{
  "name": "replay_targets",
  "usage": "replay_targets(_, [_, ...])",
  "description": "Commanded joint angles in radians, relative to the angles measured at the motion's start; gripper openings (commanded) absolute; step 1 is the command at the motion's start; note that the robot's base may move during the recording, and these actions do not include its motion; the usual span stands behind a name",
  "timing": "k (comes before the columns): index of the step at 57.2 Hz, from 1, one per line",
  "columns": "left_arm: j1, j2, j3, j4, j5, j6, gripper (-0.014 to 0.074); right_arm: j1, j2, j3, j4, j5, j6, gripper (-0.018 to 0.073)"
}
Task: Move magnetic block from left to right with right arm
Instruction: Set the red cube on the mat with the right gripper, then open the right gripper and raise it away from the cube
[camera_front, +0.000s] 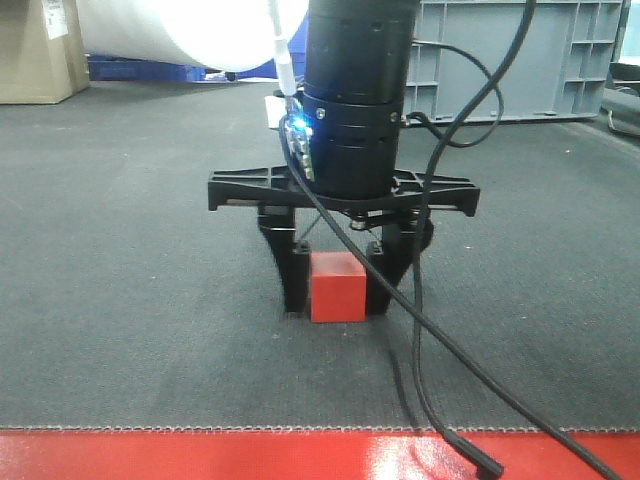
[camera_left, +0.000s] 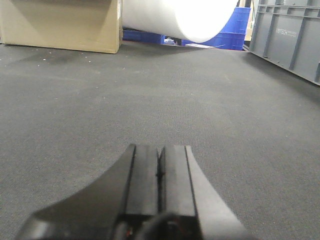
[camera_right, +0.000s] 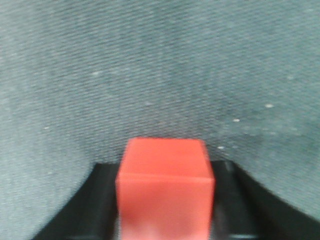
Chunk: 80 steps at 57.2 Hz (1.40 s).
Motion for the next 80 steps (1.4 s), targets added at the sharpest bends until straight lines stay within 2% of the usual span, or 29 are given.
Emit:
replay_targets(1, [-0.007,-0.010,0.008,-0.003,-0.081,-0.007,-0.0126,0.000,-0.055,-0.033,0.000,-0.013,-0.001,0.0582])
replay_targets(22, [-0.007,-0.010,0.008,-0.003,-0.081,-0.007,-0.0126,0.001,-0.172,-0.032,-0.071,-0.007,-0.028,0.0587])
replay_targets(32, [-0.007,-0.010,0.008,-0.003,-0.081,-0.007,-0.0126,0.001,-0.271,0.029,-0.066,-0.010,-0.128,0.0579])
replay_targets(40, [-0.007,-0.010,0.008,-0.003,-0.081,-0.007,-0.0126,-0.038,-0.379,0.158,-0.066,-0.047,-0.209,0.0518])
replay_targets(46, [-0.007,-0.010,0.008,-0.003,-0.081,-0.007,-0.0126,-0.093,-0.461,0.252,-0.061,-0.098,-0.258,0.0422])
replay_targets(53, [-0.007,-0.010,0.008,-0.003,-0.081,-0.007,-0.0126,-0.178,-0.567,0.369,-0.023,-0.182,-0.345,0.0246])
replay_targets(62, [-0.007,-0.010,0.008,-0.003,-0.081,-0.007,-0.0126,-0.291,-0.699,0.521,0.072,-0.288,-0.519,0.0076])
replay_targets(72, [-0.007,-0.010,0.008,-0.003,-0.081,-0.007,-0.0126,-0.432,-0.827,0.664,0.154,-0.366,-0.682,0.0069])
replay_targets(80, [-0.007,-0.010,0.008,-0.003,-0.081,-0.007,-0.0126,-0.546,-0.923,0.758,0.158,-0.447,-0.692,0.0069])
